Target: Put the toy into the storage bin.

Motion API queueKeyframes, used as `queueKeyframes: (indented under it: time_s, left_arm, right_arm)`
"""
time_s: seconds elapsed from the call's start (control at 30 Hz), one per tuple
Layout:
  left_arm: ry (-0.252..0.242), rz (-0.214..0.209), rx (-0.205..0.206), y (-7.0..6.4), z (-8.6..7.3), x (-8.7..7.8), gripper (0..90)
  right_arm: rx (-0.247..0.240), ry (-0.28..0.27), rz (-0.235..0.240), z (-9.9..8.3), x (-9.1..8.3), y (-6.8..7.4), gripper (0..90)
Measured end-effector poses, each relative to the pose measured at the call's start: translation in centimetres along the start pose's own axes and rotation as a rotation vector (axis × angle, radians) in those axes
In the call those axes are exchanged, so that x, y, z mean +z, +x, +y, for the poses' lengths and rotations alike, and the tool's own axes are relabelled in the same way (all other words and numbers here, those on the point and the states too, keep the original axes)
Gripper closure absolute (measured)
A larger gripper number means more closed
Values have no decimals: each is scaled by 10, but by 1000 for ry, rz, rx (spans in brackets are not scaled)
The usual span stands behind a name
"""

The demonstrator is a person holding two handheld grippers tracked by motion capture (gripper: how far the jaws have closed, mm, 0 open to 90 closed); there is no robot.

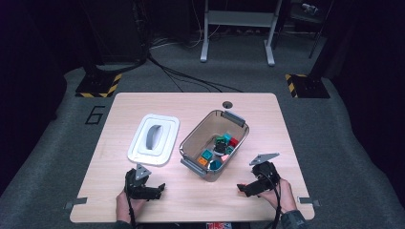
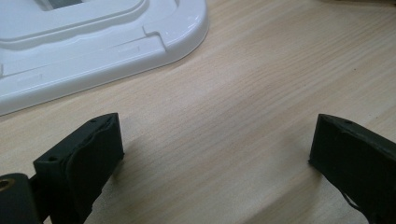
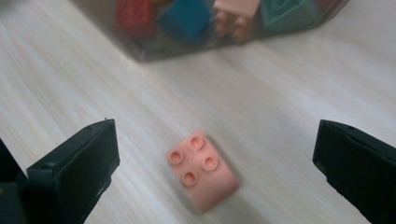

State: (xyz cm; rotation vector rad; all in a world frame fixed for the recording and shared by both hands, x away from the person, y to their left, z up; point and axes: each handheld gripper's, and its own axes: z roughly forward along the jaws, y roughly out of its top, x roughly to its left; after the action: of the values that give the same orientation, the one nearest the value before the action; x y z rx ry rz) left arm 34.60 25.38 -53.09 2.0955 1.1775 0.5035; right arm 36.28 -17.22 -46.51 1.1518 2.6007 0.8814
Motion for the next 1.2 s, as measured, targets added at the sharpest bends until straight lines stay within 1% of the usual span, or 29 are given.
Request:
queueKeyframes:
  time_s: [0.03,0.07,0.13,0.17,0.2,0.23,0.27,0.3,0.33,0.37,0.43,0.47,0.5,0.57,0.6,0.63,0.67,0.7,0.77,0.8,0.9,0.93,1.03,1.07,1.1,1.13,1.2]
  left_arm:
    - [-3,4,-1,0,0,0,25]
    - [-3,4,-1,0,0,0,25]
    - [0,0,0,0,0,0,25]
    - [-4,4,-1,0,0,0,25]
    - [-4,4,0,0,0,0,25]
    - [-4,4,0,0,0,0,25]
    - [-4,4,-1,0,0,0,25]
    - [-4,4,-1,0,0,0,25]
    - [0,0,0,0,0,0,25]
    - [-4,4,-1,0,0,0,25]
    - [0,0,0,0,0,0,25]
    - [-1,2,0,0,0,0,25]
    - [-4,4,-1,0,0,0,25]
    - [-3,4,-1,0,0,0,26]
    - [-4,4,-1,0,0,0,25]
    - [-4,4,-1,0,0,0,26]
    - [0,0,0,0,0,0,25]
    - [-4,4,-1,0,0,0,25]
    - [-4,4,-1,0,0,0,26]
    - [-4,4,-1,0,0,0,26]
    - [-4,4,-1,0,0,0,26]
    - [-2,2,0,0,0,0,26]
    - [-4,4,-1,0,0,0,25]
    - [-4,4,-1,0,0,0,25]
    - [-4,4,-1,0,0,0,25]
    - [0,0,0,0,0,0,25]
    - [-4,4,0,0,0,0,25]
  right_arm:
    - [-7,11,3,-2,3,1,31]
    - [-7,11,3,-2,3,1,31]
    - [-26,35,14,-7,10,4,92]
    - [-37,38,13,-11,15,6,157]
    - [-38,45,18,-12,17,7,190]
    - [-38,45,18,-12,17,7,190]
    - [-55,49,12,-15,20,8,282]
    - [-55,49,12,-15,20,8,282]
    - [-56,41,6,-16,22,9,355]
    - [-53,46,1,-16,22,10,410]
    - [-49,46,-8,-16,23,10,427]
    - [-51,42,-13,-16,24,10,483]
    - [-46,39,-21,-16,25,10,492]
    - [-49,37,-14,-16,25,10,499]
    - [-48,36,-25,-15,26,11,545]
    - [-43,33,-26,-15,27,11,573]
    - [-45,37,-16,-15,27,10,577]
    - [-39,36,-30,-15,28,10,577]
    - [-37,33,-36,-15,28,10,578]
    - [-21,23,-42,-15,30,9,577]
    - [-7,18,-41,-15,30,8,575]
    - [17,10,-52,-15,33,8,576]
    - [25,9,-54,-15,33,6,583]
    - [41,-4,-75,-14,33,5,588]
    - [44,-7,-76,-14,32,4,588]
    - [59,-14,-78,-14,32,4,589]
    - [69,-22,-71,-15,32,2,589]
